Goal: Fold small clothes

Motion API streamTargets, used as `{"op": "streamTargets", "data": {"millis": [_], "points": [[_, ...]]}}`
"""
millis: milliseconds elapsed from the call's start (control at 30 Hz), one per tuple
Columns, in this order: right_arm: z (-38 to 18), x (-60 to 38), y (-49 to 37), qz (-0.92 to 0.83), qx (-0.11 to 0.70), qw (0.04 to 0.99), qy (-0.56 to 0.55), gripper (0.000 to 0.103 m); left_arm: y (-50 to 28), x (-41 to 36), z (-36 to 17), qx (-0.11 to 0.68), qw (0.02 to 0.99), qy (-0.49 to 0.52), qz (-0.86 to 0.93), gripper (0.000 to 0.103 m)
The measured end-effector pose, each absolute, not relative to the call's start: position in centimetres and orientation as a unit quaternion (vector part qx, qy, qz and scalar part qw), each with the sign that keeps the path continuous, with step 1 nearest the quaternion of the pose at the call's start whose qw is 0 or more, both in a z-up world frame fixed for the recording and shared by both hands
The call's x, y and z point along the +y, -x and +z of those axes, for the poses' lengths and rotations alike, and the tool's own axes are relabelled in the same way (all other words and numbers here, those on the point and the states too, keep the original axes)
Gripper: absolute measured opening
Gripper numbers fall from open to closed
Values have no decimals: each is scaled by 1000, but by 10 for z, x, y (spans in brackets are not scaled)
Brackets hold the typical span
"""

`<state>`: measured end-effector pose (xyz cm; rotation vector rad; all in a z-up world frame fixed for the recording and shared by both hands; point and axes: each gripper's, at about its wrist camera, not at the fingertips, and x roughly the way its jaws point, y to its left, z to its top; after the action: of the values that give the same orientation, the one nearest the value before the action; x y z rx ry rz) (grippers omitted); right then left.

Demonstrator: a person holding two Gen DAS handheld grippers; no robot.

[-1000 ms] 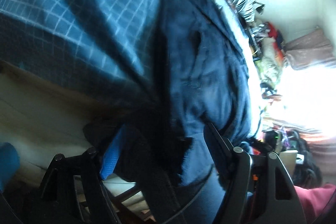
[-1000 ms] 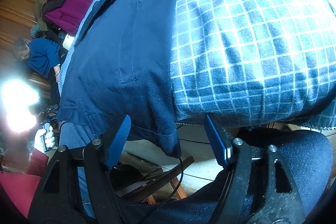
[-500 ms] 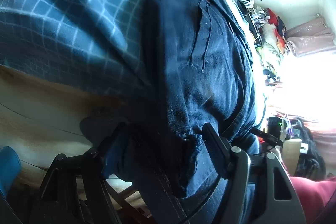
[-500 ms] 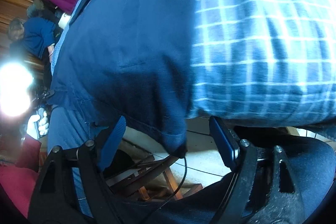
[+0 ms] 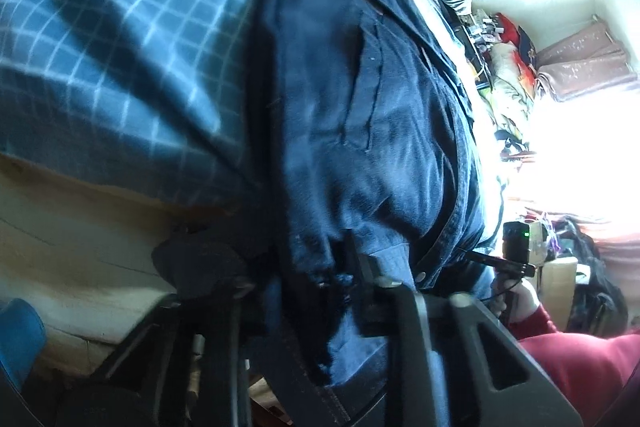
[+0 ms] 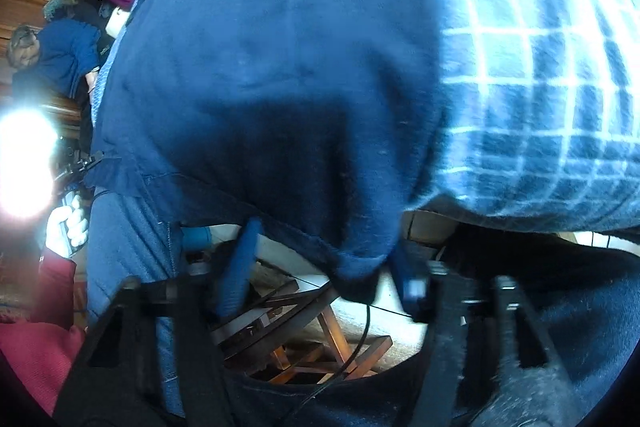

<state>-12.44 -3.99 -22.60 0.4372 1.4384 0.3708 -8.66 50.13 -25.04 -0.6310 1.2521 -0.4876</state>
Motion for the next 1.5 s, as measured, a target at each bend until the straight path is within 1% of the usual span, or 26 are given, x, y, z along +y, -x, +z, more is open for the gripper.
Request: {"op": "streamTargets", "data": {"millis": [33, 67, 100, 200, 333, 500, 633, 800, 933, 1033, 1100, 1133, 1167, 1200, 1267, 1333, 1367, 1400, 1500], "points": [[-223, -41, 125, 167, 646, 717, -202, 20, 86, 500, -249, 569, 740, 283, -221, 16], [-216, -44, 128, 175, 637, 720, -215, 9, 86, 500, -247, 566, 742, 284, -221, 15], [-206, -47, 132, 184, 624, 724, -229, 8, 87, 503, -241, 552, 742, 308, -226, 13], [-155, -60, 141, 220, 557, 748, -286, 7, 88, 511, -201, 488, 757, 355, -250, 13], [-89, -77, 132, 256, 473, 781, -317, 7, 74, 518, -146, 416, 779, 373, -284, 13], [-46, -94, 112, 266, 418, 806, -324, 7, 42, 521, -105, 371, 797, 373, -297, 13], [-28, -104, 88, 267, 392, 818, -327, 7, 9, 517, -84, 347, 805, 378, -298, 13], [-2, -105, 22, 263, 375, 830, -319, 8, -58, 509, -64, 337, 814, 370, -295, 13], [7, -114, -43, 257, 382, 833, -306, 8, -121, 500, -64, 343, 817, 365, -287, 13], [0, -118, -92, 252, 400, 832, -290, 9, -175, 491, -77, 358, 817, 361, -272, 13], [-15, -122, -128, 251, 417, 825, -288, 11, -215, 484, -93, 374, 818, 355, -256, 15], [-27, -125, -148, 247, 429, 819, -290, 13, -233, 481, -104, 382, 819, 350, -245, 19], [-40, -128, -167, 227, 443, 821, -279, 22, -251, 479, -119, 395, 822, 342, -228, 21], [-53, -131, -183, 190, 457, 831, -254, 38, -271, 476, -140, 418, 821, 334, -201, 25], [-73, -139, -200, 124, 466, 849, -216, 52, -301, 469, -181, 470, 814, 307, -146, 26], [-87, -146, -203, 118, 462, 847, -233, 53, -315, 463, -206, 504, 806, 287, -119, 29], [-93, -148, -200, 121, 462, 845, -240, 57, -317, 460, -212, 504, 806, 285, -123, 29], [-99, -148, -198, 122, 464, 845, -236, 60, -316, 459, -212, 499, 811, 280, -124, 31], [-119, -142, -193, 113, 484, 842, -207, 61, -309, 459, -197, 467, 830, 272, -137, 40]]}}
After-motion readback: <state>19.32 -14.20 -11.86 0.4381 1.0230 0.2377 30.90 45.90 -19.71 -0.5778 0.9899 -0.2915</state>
